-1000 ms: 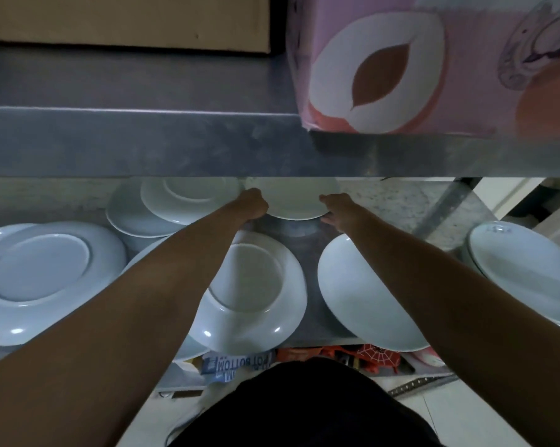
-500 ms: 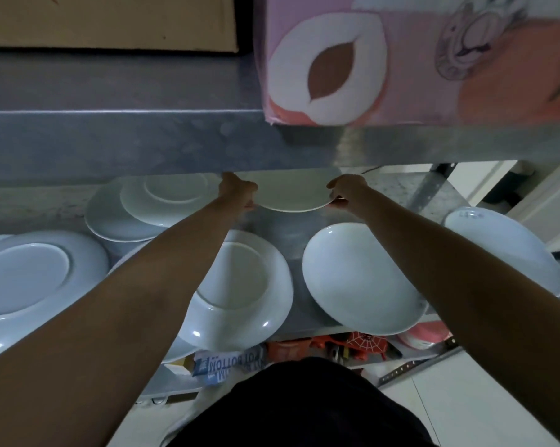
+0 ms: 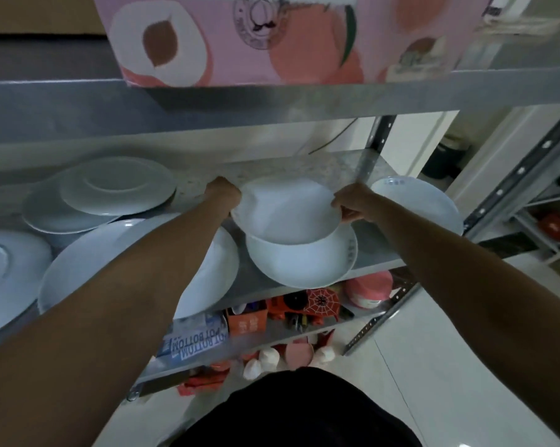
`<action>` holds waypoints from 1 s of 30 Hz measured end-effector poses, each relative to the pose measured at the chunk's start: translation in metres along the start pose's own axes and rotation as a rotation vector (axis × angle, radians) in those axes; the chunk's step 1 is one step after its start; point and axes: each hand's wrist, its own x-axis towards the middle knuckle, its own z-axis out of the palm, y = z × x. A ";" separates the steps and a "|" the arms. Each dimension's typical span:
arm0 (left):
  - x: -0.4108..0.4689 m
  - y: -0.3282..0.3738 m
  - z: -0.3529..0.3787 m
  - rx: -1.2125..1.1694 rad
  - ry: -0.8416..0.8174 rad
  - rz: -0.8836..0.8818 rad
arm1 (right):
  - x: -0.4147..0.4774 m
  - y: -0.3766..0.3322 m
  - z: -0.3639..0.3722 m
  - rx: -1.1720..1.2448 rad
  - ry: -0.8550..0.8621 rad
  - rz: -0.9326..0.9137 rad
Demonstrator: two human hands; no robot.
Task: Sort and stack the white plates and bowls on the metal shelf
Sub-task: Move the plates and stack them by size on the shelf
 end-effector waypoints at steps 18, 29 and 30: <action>-0.052 -0.006 0.016 0.197 0.008 0.028 | -0.010 0.013 0.005 -0.428 0.119 -0.294; -0.093 -0.119 -0.041 0.272 0.337 -0.100 | -0.054 -0.036 0.111 -0.449 -0.179 -0.652; -0.099 -0.128 -0.043 0.302 0.344 -0.124 | -0.061 -0.037 0.121 -0.429 -0.238 -0.660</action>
